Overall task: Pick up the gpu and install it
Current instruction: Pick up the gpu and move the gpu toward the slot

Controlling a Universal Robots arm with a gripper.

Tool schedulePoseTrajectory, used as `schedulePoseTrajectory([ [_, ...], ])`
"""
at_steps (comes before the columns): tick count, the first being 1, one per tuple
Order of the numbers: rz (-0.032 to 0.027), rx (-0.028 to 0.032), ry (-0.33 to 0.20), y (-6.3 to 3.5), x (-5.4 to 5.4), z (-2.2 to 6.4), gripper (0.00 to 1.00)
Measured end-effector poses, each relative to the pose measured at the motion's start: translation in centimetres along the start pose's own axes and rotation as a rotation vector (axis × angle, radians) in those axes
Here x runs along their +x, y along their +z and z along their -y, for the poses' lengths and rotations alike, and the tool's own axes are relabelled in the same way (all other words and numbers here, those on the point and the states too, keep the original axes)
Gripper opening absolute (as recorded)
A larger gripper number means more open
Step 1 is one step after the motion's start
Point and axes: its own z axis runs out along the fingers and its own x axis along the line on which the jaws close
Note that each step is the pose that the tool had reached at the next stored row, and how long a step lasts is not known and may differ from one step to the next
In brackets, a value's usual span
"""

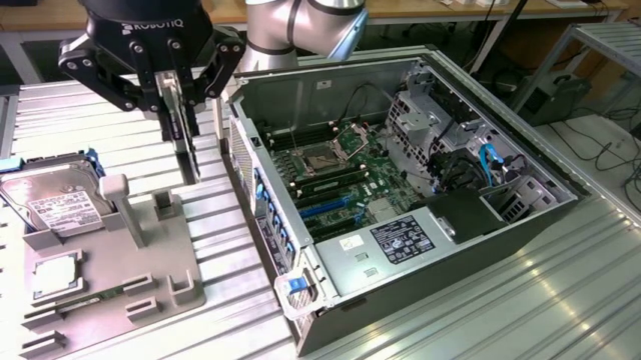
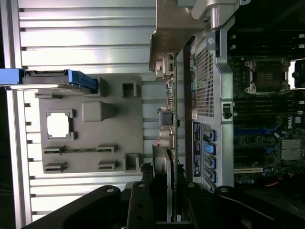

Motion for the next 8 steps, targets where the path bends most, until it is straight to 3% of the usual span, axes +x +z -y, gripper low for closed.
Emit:
schedulePoseTrajectory([
  [8,0.0,0.0,0.0,0.04,-0.83,-0.02,0.28],
])
